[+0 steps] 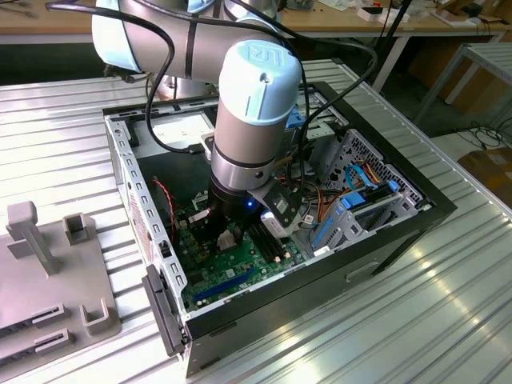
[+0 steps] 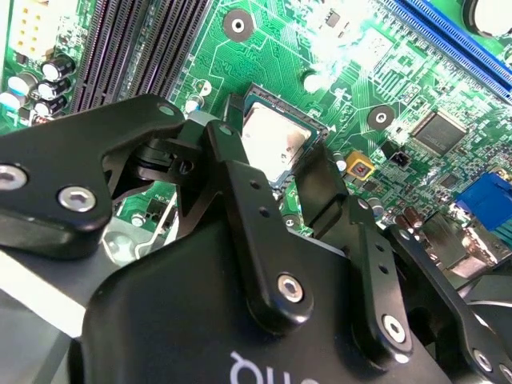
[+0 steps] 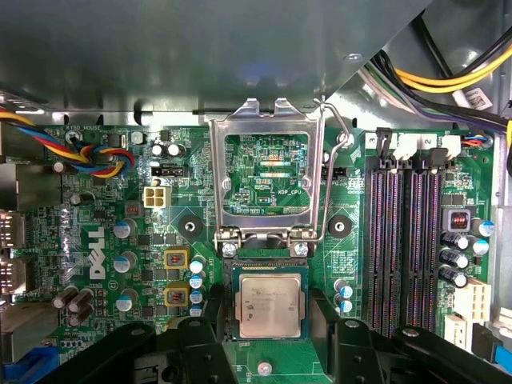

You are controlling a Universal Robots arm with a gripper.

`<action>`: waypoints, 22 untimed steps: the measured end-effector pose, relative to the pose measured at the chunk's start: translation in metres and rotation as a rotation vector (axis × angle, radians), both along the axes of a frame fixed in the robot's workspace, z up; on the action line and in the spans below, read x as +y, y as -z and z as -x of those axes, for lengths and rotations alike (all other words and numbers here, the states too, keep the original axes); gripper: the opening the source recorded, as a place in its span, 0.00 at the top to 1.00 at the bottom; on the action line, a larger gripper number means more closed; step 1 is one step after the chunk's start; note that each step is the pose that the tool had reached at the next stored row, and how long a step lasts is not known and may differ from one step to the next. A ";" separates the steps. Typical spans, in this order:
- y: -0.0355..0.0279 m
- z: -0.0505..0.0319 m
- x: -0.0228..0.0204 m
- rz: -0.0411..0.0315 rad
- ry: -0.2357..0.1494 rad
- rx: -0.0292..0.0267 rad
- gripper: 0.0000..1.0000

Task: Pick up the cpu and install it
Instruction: 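Place the cpu into insertion slot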

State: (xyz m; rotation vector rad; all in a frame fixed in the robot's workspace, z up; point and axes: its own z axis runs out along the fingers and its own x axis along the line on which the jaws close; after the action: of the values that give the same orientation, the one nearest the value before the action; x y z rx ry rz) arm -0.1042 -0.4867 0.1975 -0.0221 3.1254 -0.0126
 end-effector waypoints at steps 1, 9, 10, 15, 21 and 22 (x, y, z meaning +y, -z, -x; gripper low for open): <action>-0.0001 0.0000 0.0000 -0.0002 0.000 -0.0001 0.46; -0.0019 0.0000 0.0000 0.0000 0.000 0.0000 0.46; -0.0026 0.0000 0.0000 0.0001 0.000 0.0006 0.46; -0.0054 -0.0033 0.0046 0.0016 0.008 0.0050 0.46; -0.0042 -0.0025 0.0046 0.0011 0.008 0.0051 0.46; -0.0036 -0.0022 0.0046 0.0007 0.008 0.0051 0.46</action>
State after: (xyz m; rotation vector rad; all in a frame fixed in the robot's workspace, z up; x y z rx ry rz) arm -0.1020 -0.4821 0.2012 -0.0096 3.1306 -0.0138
